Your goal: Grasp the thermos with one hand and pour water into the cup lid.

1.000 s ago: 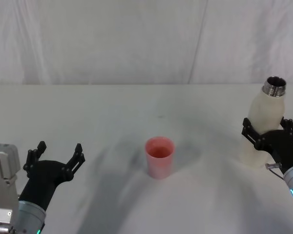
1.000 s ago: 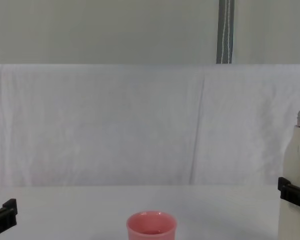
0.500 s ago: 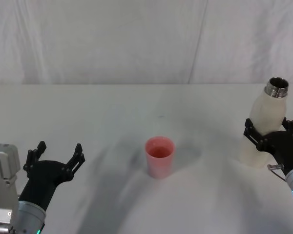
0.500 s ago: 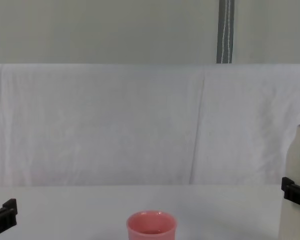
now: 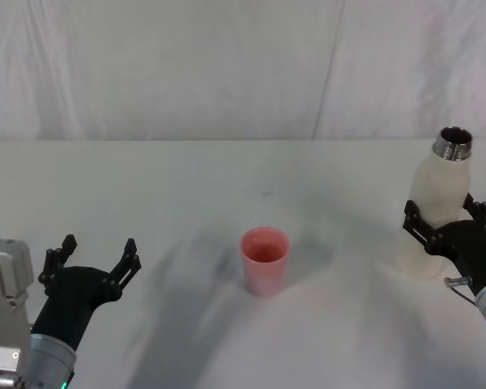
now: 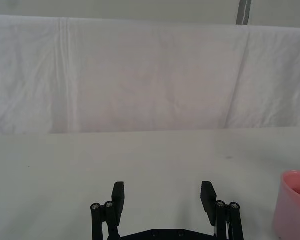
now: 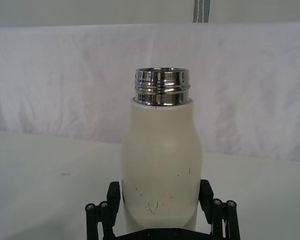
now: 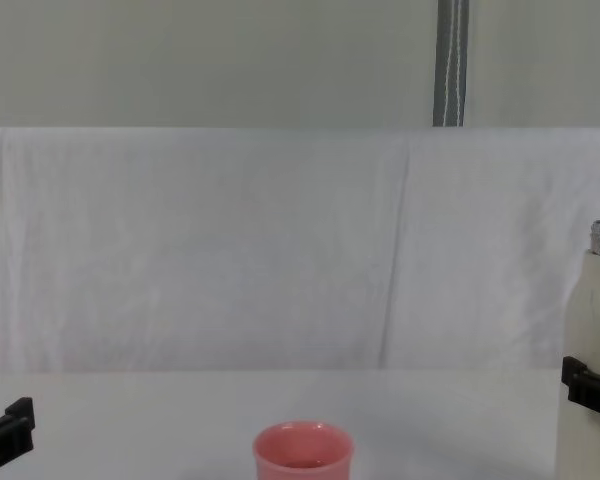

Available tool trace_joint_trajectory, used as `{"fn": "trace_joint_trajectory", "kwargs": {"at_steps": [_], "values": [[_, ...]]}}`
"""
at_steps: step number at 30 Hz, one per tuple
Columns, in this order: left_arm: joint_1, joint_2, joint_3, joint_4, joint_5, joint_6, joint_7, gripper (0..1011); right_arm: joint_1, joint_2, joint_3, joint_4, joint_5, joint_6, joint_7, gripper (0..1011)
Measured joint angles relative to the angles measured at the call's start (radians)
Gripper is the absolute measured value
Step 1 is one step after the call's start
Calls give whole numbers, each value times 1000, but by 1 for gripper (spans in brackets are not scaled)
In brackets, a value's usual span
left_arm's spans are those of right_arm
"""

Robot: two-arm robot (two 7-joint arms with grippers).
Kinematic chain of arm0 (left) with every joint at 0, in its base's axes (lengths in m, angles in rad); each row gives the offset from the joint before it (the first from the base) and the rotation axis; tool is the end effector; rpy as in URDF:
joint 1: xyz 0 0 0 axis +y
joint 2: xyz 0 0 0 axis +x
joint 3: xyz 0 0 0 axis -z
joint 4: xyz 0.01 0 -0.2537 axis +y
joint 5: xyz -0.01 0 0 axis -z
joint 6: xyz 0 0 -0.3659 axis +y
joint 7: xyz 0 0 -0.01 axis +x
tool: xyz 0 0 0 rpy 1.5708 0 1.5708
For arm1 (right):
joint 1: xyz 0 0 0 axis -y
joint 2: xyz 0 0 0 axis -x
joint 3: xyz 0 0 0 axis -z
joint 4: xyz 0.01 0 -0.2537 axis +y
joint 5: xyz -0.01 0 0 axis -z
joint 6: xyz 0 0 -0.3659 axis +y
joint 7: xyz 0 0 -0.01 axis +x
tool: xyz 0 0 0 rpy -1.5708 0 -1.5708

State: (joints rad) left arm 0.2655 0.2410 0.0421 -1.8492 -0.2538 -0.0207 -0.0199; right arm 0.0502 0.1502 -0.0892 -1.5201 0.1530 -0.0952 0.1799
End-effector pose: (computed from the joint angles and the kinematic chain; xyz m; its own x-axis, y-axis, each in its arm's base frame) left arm 0.3190 0.0229 -0.2515 0.1245 0.9917 -0.0326 -0.9921 0.1240 -0.0175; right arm 0.3971 -0.0084 -0.2641 0.2569 -0.9663 0.0155 0.9630 0.2573 0.0802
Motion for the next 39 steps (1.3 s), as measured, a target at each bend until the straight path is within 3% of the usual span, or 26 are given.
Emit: {"fn": "trace_joint_trajectory", "kwargs": {"at_steps": [39], "values": [[0,0,0,0,0,0,0,1001,-79,34,13,-102,-8,36,-9,1001]]}}
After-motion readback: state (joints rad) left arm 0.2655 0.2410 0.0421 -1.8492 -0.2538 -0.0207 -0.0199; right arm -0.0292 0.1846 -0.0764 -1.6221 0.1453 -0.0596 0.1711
